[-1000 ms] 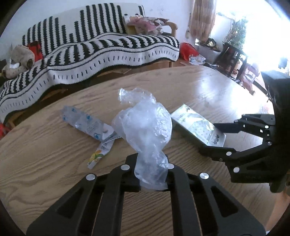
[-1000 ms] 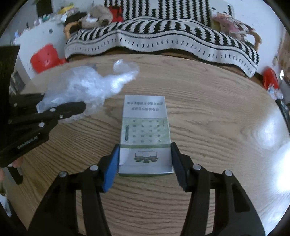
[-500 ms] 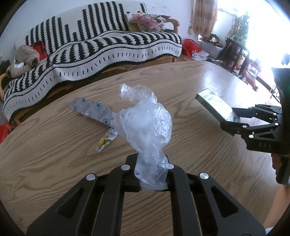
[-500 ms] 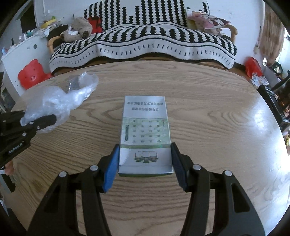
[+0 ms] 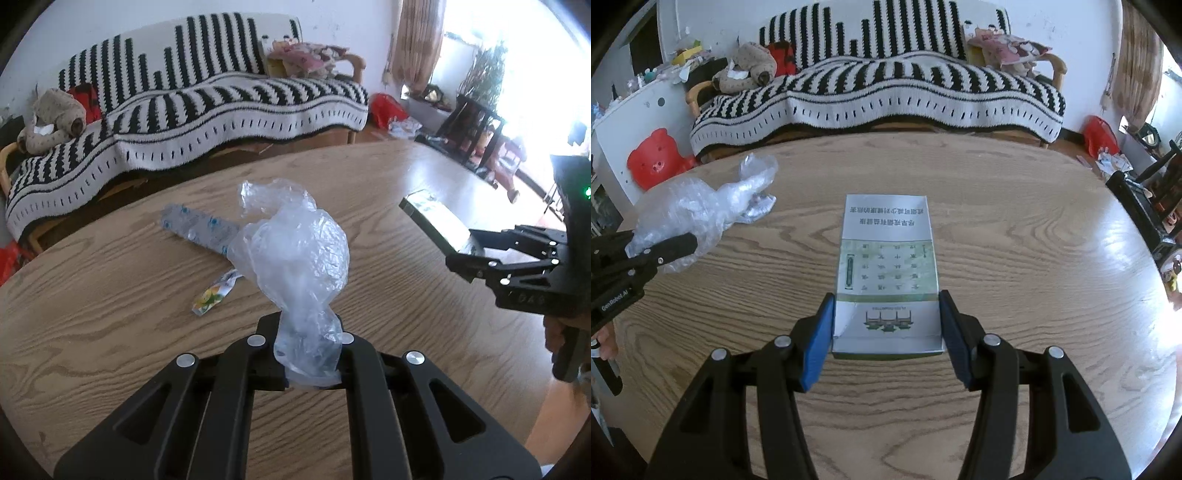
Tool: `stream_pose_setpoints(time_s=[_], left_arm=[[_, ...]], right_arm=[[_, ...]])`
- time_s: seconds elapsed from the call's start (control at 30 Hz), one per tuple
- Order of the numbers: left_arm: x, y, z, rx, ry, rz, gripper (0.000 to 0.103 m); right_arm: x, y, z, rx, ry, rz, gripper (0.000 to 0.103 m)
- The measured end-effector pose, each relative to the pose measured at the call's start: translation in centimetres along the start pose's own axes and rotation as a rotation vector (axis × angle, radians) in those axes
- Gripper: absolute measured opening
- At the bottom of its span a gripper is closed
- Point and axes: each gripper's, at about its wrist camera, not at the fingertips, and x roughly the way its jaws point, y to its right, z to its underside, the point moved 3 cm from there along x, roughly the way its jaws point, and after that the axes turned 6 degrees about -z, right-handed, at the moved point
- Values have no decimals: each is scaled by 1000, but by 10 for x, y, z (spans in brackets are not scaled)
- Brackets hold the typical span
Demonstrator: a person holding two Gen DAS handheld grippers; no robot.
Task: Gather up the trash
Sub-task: 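Carry the plastic bag and leaflet over the trash bin with both tools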
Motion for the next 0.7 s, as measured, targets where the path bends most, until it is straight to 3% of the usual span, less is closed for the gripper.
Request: stream_pose_setpoints(time_s=[0.17, 0.33, 0.57, 0.7], left_arm=[[-35, 29, 4, 30, 46, 44, 6], [-81, 85, 18, 114, 79, 75, 6], [-156, 182, 55, 233, 63, 208, 6], [-178, 238, 91, 337, -8, 284, 6]], right_arm=[[-50, 10, 14, 48, 57, -9, 55], [-124, 30, 43, 98, 129, 1, 55], [-232, 46, 118, 149, 209, 5, 55], [-268, 59, 173, 184, 198, 9, 55]])
